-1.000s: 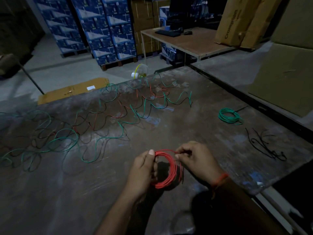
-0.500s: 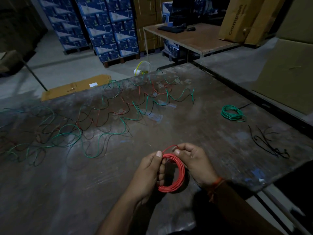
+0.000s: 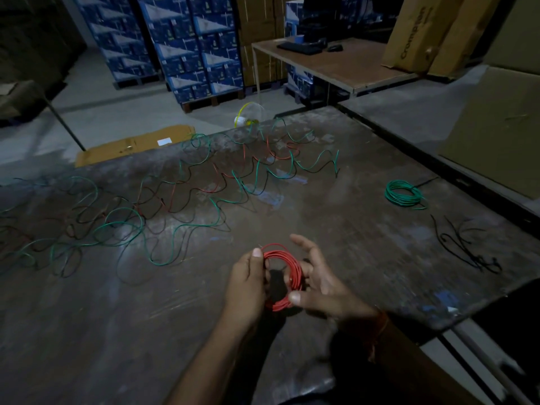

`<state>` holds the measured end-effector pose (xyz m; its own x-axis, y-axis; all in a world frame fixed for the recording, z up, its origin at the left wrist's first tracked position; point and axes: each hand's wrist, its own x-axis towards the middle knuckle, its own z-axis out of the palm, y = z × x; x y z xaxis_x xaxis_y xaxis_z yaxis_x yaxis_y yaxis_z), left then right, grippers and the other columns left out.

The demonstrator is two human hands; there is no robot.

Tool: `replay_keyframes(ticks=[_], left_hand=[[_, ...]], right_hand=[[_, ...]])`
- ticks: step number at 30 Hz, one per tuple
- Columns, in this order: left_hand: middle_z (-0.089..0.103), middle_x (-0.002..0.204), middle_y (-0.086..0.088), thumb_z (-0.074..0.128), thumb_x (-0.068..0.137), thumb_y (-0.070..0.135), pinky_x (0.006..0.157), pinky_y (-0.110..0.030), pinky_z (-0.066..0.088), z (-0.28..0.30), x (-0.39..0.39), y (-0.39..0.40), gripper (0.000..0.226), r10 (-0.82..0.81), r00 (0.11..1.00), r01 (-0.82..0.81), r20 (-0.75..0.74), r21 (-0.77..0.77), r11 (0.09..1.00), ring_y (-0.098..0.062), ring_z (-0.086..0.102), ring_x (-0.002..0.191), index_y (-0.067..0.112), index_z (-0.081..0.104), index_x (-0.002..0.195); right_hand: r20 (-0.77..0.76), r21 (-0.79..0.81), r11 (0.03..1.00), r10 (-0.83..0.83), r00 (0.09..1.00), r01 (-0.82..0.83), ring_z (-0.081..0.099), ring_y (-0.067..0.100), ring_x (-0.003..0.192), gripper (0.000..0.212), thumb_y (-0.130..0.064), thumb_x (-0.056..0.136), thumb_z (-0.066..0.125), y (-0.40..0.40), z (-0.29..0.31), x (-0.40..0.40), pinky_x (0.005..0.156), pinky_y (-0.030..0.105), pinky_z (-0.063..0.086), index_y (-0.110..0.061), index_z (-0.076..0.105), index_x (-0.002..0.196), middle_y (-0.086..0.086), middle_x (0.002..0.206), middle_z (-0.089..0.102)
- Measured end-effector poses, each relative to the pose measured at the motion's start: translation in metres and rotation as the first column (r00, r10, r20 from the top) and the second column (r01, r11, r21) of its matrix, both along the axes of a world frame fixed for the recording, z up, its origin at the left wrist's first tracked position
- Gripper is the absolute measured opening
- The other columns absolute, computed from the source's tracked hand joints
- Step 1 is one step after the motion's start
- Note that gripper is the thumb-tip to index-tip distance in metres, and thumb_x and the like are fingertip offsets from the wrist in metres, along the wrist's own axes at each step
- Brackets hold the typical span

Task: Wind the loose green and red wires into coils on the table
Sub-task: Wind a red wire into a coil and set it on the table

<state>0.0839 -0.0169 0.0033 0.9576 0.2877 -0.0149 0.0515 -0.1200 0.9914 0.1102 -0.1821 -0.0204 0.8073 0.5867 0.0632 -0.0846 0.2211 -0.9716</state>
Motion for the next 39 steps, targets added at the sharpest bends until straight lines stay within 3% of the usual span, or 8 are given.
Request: replay_keyframes(ticks=[6, 13, 21, 24, 27, 32, 37, 39], left_hand=[[0.057, 0.057, 0.002, 0.037, 0.108, 0.029, 0.054, -0.032, 0.04, 0.001, -0.003, -0.007, 0.045, 0.046, 0.999, -0.047, 0.019, 0.022, 0.999, -0.013, 0.051, 0.054, 0.012, 0.056, 0.071], [0.04, 0.052, 0.011, 0.039, 0.094, 0.057, 0.055, -0.035, 0.028, -0.003, -0.002, 0.001, 0.043, 0.134, 0.99, -0.134, 0.038, 0.021, 0.991, -0.012, 0.034, 0.052, 0.028, 0.051, 0.065], [0.038, 0.057, 0.011, 0.04, 0.107, 0.03, 0.046, -0.022, 0.027, 0.01, -0.017, 0.001, 0.035, -0.114, 0.986, 0.118, 0.12, -0.028, 0.993, -0.005, 0.031, 0.05, 0.015, 0.048, 0.076], [0.037, 0.058, 0.005, 0.044, 0.101, 0.036, 0.045, -0.021, 0.027, 0.013, -0.021, 0.006, 0.034, -0.206, 0.973, 0.219, 0.104, -0.126, 0.968, -0.008, 0.03, 0.049, 0.011, 0.049, 0.079], [0.035, 0.058, 0.0, 0.044, 0.101, 0.037, 0.045, -0.024, 0.024, 0.016, -0.025, 0.003, 0.034, -0.233, 0.968, 0.248, 0.095, -0.21, 0.946, -0.011, 0.028, 0.048, 0.01, 0.048, 0.08], [0.035, 0.054, 0.001, 0.037, 0.107, 0.027, 0.042, -0.019, 0.028, 0.015, -0.02, -0.002, 0.036, -0.062, 0.997, 0.075, 0.052, -0.307, 0.949, -0.008, 0.03, 0.043, 0.011, 0.045, 0.076], [0.033, 0.051, 0.004, 0.035, 0.108, 0.027, 0.04, -0.017, 0.024, 0.005, -0.014, 0.003, 0.036, 0.091, 0.995, -0.098, -0.037, -0.322, 0.942, -0.007, 0.026, 0.041, 0.014, 0.044, 0.076], [0.032, 0.048, 0.008, 0.034, 0.108, 0.027, 0.039, -0.015, 0.023, 0.002, -0.013, 0.003, 0.037, 0.11, 0.993, -0.121, -0.053, -0.321, 0.939, -0.005, 0.025, 0.039, 0.015, 0.044, 0.075]], right_hand=[[0.154, -0.066, 0.924, -0.364, 0.918, 0.377, 0.065, 0.02, 0.07, 0.021, -0.04, 0.089, 0.069, 0.023, -0.005, -0.006, 0.066, 0.043, 0.053, -0.037, 0.058, 0.107, 0.004, 0.081, 0.072], [0.474, -0.159, 0.652, -0.608, 0.637, 0.741, 0.069, 0.004, 0.089, 0.02, -0.037, 0.099, 0.058, 0.027, -0.004, -0.014, 0.07, 0.024, 0.056, -0.021, 0.071, 0.102, -0.007, 0.108, 0.069], [-0.427, -0.077, 0.841, -0.512, 0.745, 0.535, 0.058, 0.01, 0.051, 0.023, -0.019, 0.104, 0.054, 0.025, 0.003, -0.001, 0.046, 0.018, 0.046, -0.009, 0.058, 0.083, 0.003, 0.066, 0.065], [-0.499, -0.115, 0.901, -0.417, 0.76, 0.419, 0.055, 0.008, 0.05, 0.002, -0.008, 0.097, 0.063, 0.018, 0.001, 0.006, 0.042, 0.015, 0.042, -0.008, 0.064, 0.096, 0.004, 0.071, 0.065], [-0.571, -0.093, 0.938, -0.325, 0.754, 0.334, 0.061, 0.011, 0.055, 0.02, -0.004, 0.093, 0.064, 0.014, 0.001, 0.01, 0.039, 0.014, 0.036, -0.01, 0.06, 0.112, 0.007, 0.077, 0.069], [-0.543, -0.076, 0.987, -0.159, 0.825, 0.14, 0.044, 0.007, 0.041, 0.03, -0.019, 0.073, 0.071, 0.022, 0.005, -0.003, 0.038, 0.014, 0.026, 0.002, 0.068, 0.094, 0.006, 0.06, 0.058], [-0.538, -0.008, 0.991, -0.119, 0.834, 0.137, 0.056, 0.012, 0.055, 0.047, -0.04, 0.099, 0.048, 0.023, 0.0, -0.01, 0.05, 0.02, 0.035, -0.011, 0.079, 0.077, 0.006, 0.07, 0.067], [-0.51, 0.047, 0.99, -0.088, 0.855, 0.13, 0.061, 0.01, 0.06, 0.031, -0.034, 0.093, 0.064, 0.024, 0.0, -0.014, 0.052, 0.019, 0.04, -0.006, 0.078, 0.088, 0.006, 0.078, 0.07]])
